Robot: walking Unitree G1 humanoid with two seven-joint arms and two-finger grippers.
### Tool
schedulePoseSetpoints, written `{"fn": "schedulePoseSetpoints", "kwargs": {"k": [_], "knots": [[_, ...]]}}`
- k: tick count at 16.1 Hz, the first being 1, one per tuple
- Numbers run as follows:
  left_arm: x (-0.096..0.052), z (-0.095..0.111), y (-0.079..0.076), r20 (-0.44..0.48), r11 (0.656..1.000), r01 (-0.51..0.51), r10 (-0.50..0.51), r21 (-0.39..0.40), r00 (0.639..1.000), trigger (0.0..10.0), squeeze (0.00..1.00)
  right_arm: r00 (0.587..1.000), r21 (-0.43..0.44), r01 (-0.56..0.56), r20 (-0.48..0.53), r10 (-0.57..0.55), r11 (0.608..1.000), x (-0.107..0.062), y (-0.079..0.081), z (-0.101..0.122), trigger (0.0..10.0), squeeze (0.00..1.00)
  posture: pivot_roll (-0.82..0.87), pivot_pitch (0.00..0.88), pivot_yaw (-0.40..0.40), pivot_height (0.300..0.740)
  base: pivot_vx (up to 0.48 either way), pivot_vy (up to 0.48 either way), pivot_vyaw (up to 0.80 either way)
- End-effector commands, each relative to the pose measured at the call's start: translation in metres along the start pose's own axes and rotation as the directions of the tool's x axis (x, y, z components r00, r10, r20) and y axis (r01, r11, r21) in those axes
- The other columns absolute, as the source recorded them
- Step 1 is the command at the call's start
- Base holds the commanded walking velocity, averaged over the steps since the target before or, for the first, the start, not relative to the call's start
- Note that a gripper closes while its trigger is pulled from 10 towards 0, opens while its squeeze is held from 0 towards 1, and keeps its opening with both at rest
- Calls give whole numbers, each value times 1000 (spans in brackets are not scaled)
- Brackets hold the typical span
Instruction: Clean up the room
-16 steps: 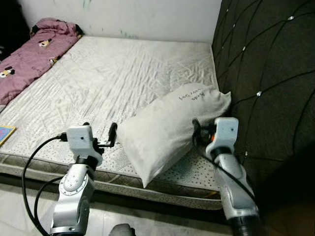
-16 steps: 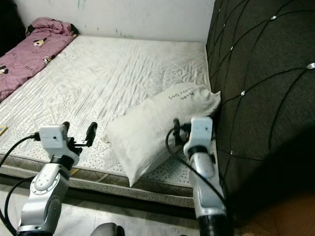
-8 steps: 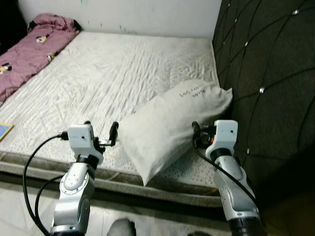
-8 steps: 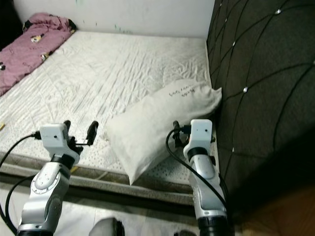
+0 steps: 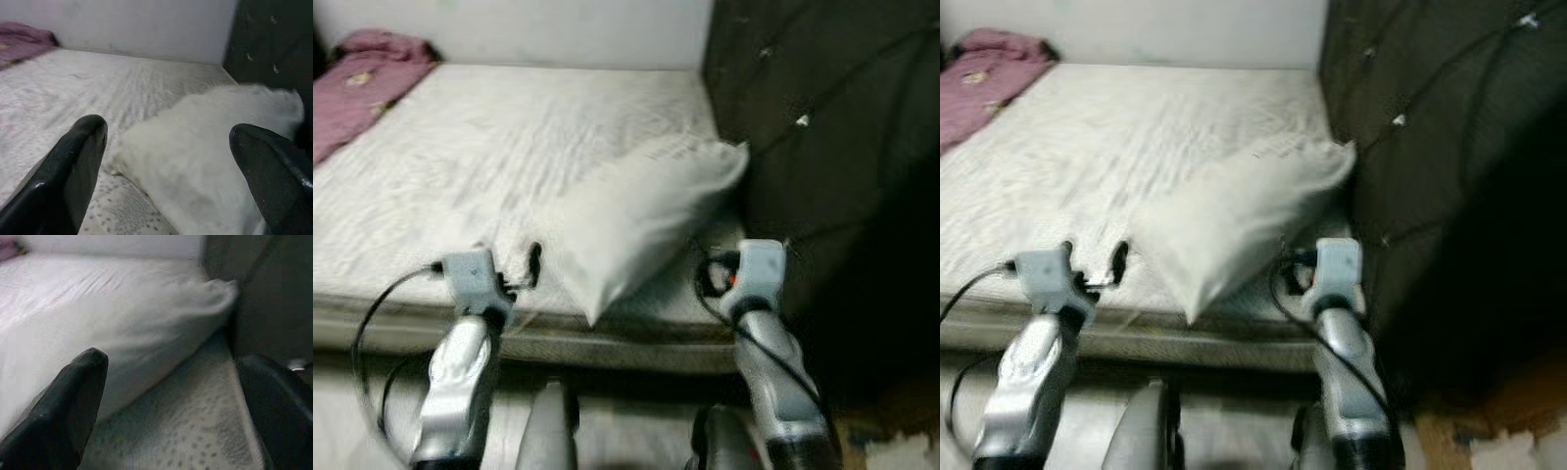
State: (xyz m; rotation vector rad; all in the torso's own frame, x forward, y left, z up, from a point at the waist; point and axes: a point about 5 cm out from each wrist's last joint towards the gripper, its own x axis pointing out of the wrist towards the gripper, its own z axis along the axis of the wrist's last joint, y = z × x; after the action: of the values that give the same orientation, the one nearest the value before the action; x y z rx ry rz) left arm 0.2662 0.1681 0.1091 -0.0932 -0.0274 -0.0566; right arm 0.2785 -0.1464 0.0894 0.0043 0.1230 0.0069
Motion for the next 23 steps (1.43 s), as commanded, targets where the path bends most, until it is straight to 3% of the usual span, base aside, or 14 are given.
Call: {"fn": "schedulePoseSetpoints", "kwargs": {"k": [1, 8, 18, 23], "knots": [[-6, -12, 7, -56, 999, -32, 32, -4, 998, 10000, 0, 1000, 2, -19, 19, 19, 1000, 4, 6, 6, 10000, 0, 74, 29, 38, 630, 0, 0, 0], [-2, -10, 3, -47, 1000, 0, 0, -12, 999, 10000, 0, 999, -13, -29, 24, 29, 1000, 7, 8, 8, 10000, 0, 72, 38, 34, 630, 0, 0, 0], [3, -8, -4, -34, 999, 41, -41, -21, 999, 10000, 0, 997, -32, -58, 39, 59, 998, 12, 13, 11, 10000, 0, 68, 48, 39, 630, 420, 0, 41], [4, -11, -3, -57, 1000, 9, -11, -28, 998, 10000, 0, 998, -33, -61, 32, 62, 998, 13, 14, 8, 10000, 0, 71, 46, 36, 630, 117, 0, 0]]}}
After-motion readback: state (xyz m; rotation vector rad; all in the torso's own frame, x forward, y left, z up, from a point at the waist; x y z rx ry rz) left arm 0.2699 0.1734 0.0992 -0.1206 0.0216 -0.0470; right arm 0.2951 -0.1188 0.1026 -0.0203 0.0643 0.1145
